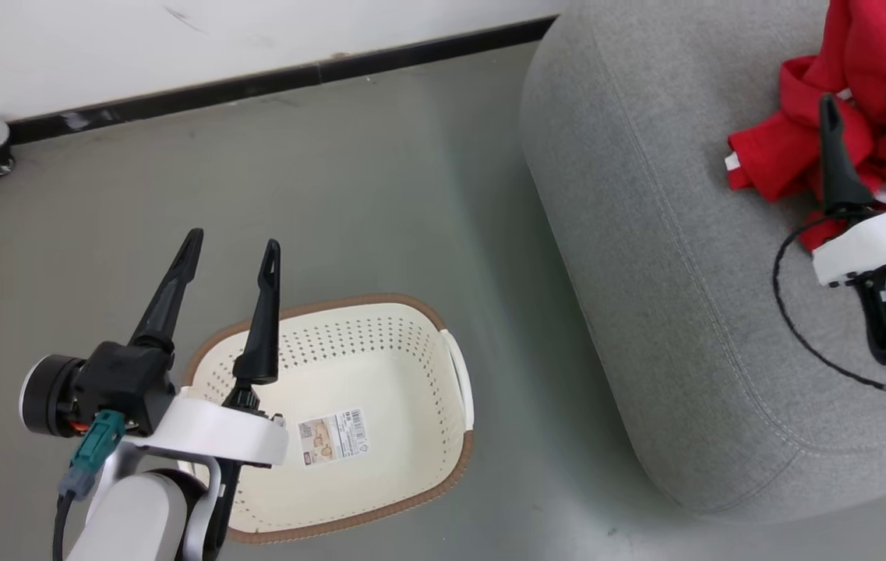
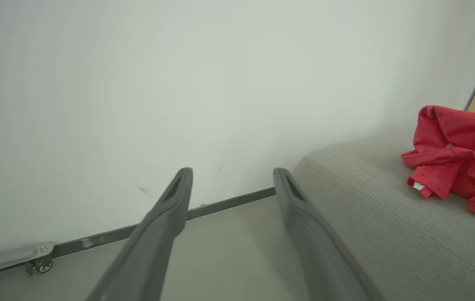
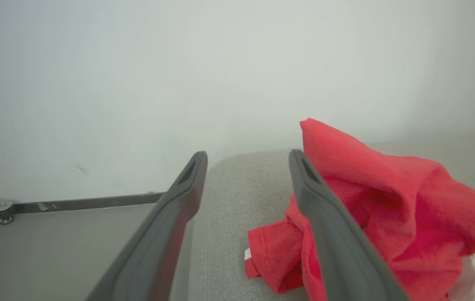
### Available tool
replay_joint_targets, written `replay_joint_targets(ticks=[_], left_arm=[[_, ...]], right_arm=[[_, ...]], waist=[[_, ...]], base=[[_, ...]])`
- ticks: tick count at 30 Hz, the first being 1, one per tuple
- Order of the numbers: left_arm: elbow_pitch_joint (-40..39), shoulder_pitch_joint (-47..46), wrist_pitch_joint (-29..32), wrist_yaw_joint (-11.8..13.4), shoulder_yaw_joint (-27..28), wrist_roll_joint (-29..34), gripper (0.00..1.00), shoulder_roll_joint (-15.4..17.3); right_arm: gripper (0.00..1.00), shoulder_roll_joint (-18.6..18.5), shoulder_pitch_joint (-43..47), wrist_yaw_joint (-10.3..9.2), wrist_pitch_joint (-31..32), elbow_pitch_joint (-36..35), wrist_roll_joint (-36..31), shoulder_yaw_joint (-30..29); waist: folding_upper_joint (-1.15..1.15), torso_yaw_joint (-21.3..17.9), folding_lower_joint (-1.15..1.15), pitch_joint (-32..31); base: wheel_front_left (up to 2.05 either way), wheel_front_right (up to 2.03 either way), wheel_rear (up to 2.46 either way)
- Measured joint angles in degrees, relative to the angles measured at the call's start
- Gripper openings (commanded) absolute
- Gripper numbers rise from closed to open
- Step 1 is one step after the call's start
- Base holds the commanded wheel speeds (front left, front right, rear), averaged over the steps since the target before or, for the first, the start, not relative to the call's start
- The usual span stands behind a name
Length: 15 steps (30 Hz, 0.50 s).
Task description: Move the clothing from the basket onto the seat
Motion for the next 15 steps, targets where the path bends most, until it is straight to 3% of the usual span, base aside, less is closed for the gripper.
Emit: replay_joint_targets(ticks=[15], left_arm=[[4.3, 2.2, -1.7, 1.1, 0.1, -1.3, 1.00, -2.7]], right_arm=[[1.00, 4.4, 6.9, 0.00, -0.5, -6.4, 2.9, 1.3]], waist=[[0.00, 4.8, 0.00, -5.3]], base=[[0.00, 0.00, 0.00]])
